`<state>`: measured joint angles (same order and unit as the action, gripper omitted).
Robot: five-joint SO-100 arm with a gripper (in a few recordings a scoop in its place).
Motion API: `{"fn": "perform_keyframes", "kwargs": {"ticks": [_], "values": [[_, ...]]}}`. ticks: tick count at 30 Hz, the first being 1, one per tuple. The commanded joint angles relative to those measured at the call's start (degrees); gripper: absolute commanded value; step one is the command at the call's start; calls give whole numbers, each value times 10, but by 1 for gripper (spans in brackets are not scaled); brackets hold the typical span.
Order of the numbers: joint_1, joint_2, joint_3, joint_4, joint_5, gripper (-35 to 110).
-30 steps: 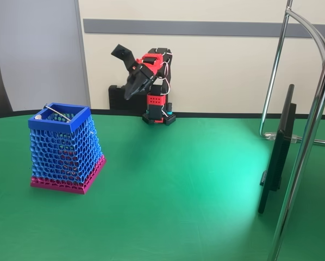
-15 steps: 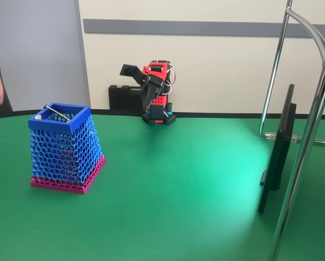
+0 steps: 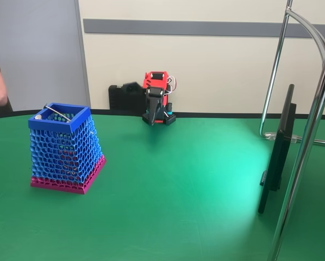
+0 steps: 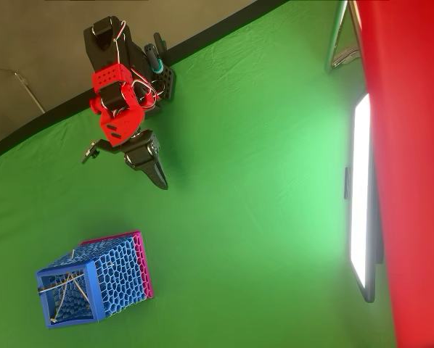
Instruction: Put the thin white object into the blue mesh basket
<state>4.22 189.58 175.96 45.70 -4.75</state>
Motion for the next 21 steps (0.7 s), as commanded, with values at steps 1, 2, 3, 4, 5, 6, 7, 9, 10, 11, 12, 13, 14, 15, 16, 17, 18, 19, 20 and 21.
{"fn": "perform_keyframes", "kwargs": {"ticks": [1,2,3,4,5,6,7,9,10,11,12,13,14,15,16,17,18,19,20,21], "values": [[1,9,6,15,14,0],[1,10,6,23,20,0],[1,10,6,30,24,1],[3,10,7,35,28,1],[4,10,7,37,32,1],[8,10,7,37,36,1],[12,10,7,38,40,1],[19,10,7,40,41,1],[23,10,7,40,43,1],[24,11,7,40,44,1],[24,11,7,40,42,1],[23,11,7,40,40,1],[20,11,7,40,37,1],[18,11,7,40,34,1],[18,11,7,40,33,1],[16,11,7,40,31,1],[14,11,7,40,28,1],[12,11,7,40,26,1],[12,11,7,40,26,1],[12,11,7,40,26,1]]}}
